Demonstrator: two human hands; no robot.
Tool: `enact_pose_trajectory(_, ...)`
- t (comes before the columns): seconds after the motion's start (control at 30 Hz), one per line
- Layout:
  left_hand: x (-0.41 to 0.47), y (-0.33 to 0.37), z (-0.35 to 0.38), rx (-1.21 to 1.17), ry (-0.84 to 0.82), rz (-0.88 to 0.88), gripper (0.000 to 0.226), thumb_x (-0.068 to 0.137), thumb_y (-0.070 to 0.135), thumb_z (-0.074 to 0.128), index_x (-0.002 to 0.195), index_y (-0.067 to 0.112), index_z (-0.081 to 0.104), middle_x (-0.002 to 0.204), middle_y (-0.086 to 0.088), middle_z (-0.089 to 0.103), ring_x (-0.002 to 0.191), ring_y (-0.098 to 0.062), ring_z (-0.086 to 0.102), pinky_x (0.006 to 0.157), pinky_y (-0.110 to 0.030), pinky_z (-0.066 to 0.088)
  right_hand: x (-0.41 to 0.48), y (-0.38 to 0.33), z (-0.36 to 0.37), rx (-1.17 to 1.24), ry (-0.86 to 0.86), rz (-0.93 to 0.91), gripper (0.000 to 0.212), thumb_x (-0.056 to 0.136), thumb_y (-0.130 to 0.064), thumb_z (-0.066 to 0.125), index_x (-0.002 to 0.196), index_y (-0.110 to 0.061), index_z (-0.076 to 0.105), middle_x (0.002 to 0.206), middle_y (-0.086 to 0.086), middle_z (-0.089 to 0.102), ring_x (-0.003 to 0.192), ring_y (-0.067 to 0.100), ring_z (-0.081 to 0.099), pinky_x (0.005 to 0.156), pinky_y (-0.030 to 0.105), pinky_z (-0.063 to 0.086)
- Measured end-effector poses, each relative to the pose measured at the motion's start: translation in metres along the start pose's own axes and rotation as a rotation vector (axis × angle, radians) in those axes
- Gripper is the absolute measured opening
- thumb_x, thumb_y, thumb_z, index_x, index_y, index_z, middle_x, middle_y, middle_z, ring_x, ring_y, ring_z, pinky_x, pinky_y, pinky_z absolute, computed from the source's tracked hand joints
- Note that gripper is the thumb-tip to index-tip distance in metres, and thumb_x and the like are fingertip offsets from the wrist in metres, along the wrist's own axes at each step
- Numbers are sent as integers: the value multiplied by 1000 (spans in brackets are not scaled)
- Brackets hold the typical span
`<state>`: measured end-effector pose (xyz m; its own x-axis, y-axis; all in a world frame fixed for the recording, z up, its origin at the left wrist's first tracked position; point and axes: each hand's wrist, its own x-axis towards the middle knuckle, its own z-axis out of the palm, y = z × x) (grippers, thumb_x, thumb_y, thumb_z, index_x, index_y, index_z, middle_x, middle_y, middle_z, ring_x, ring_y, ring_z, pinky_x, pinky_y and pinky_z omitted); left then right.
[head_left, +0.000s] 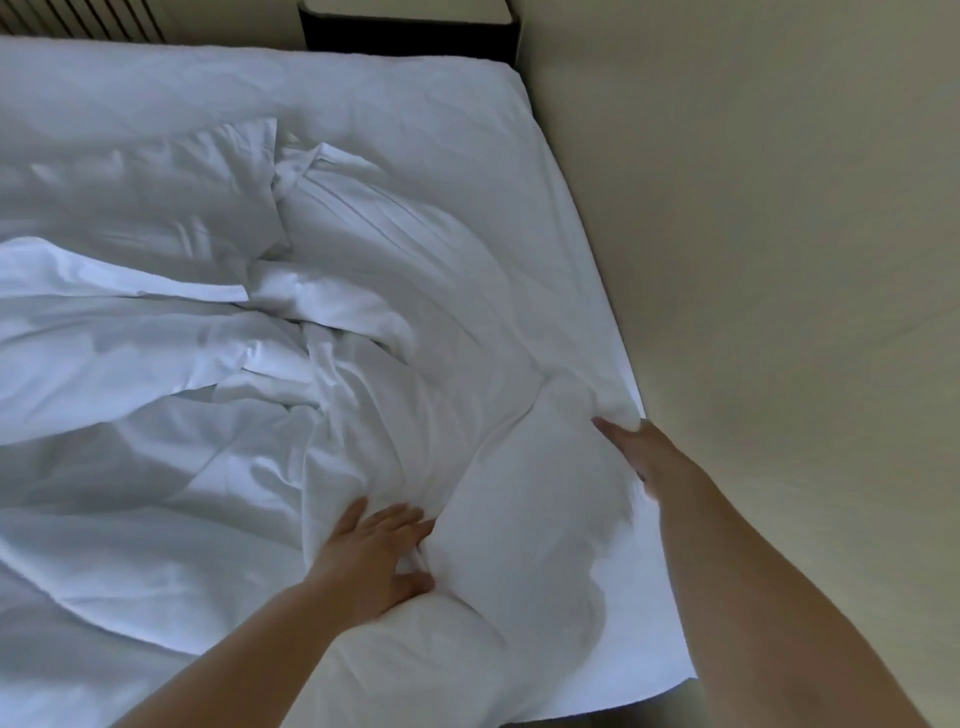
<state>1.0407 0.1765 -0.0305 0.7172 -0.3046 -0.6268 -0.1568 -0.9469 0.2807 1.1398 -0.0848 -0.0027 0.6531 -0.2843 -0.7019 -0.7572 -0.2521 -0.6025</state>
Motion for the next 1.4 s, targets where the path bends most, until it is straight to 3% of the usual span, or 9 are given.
enact_pose_trajectory(0.17,-18,-21,-43,-572,227,-40,22,94,29,48,108,23,65,128,2,58,112,-7,50,93,-14,29,-48,-38,61,-154,4,-392,43,87,-26,61,125,-8,53,125,9,58,111,22,54,88,24,40)
enact_pose_trajectory(0.4,-17,-40,-145,-848,492,-373,53,83,46,59,118,7,55,98,-4,53,104,-29,55,77,-27,35,-161,-47,172,-952,-353,-995,49,94,-22,42,141,-12,31,136,8,49,128,24,40,115,46,-3)
enact_pose_trajectory(0.57,-31,-77,-126,-917,503,-506,24,82,10,64,102,-3,61,97,-12,58,84,-24,50,61,-26,37,-162,-32,170,-641,-469,-892,56,88,-41,43,139,-17,38,139,3,47,129,6,38,114,24,14)
enact_pose_trajectory(0.67,-46,-91,-120,-1053,571,-496,38,82,9,65,116,-6,56,92,-10,54,82,-24,49,69,-28,37,-143,-42,133,29,-40,-799,43,77,-38,50,113,-17,59,114,0,61,105,-14,52,84,-3,32)
enact_pose_trajectory(0.87,-81,-130,-124,-1168,729,-502,31,81,10,67,108,-2,58,85,-11,57,78,-27,53,69,-32,40,-91,-53,129,-301,-206,-406,78,84,-34,62,146,-26,15,149,-1,30,137,18,29,115,40,20)
enact_pose_trajectory(1.0,-106,-161,-147,-1183,871,-474,19,80,14,69,93,6,57,69,-5,54,68,-25,51,68,-30,38,-104,-60,188,-749,-384,-453,46,91,-37,51,133,-23,42,137,1,47,126,21,44,107,33,30)
enact_pose_trajectory(1.1,-123,-192,-171,-1172,1048,-484,19,81,16,67,89,0,61,70,-8,57,68,-23,52,62,-28,39,-121,-89,204,-1072,-198,-770,44,86,-50,33,90,-17,62,112,8,64,107,24,57,80,25,30)
enact_pose_trajectory(1.27,-135,-224,-225,-1131,1247,-487,27,86,21,62,65,13,47,63,-7,47,64,-24,46,42,-8,34,-149,-180,164,-628,389,-1321,26,81,-28,59,82,-5,69,70,11,69,64,31,63,69,28,34)
enact_pose_trajectory(1.4,-130,-232,-233,-700,1060,-640,57,86,32,61,129,-2,45,133,-26,45,124,-37,42,102,-38,33,-176,-192,170,-700,508,-1579,22,66,-33,56,58,-13,63,45,-2,56,41,21,53,63,26,34)
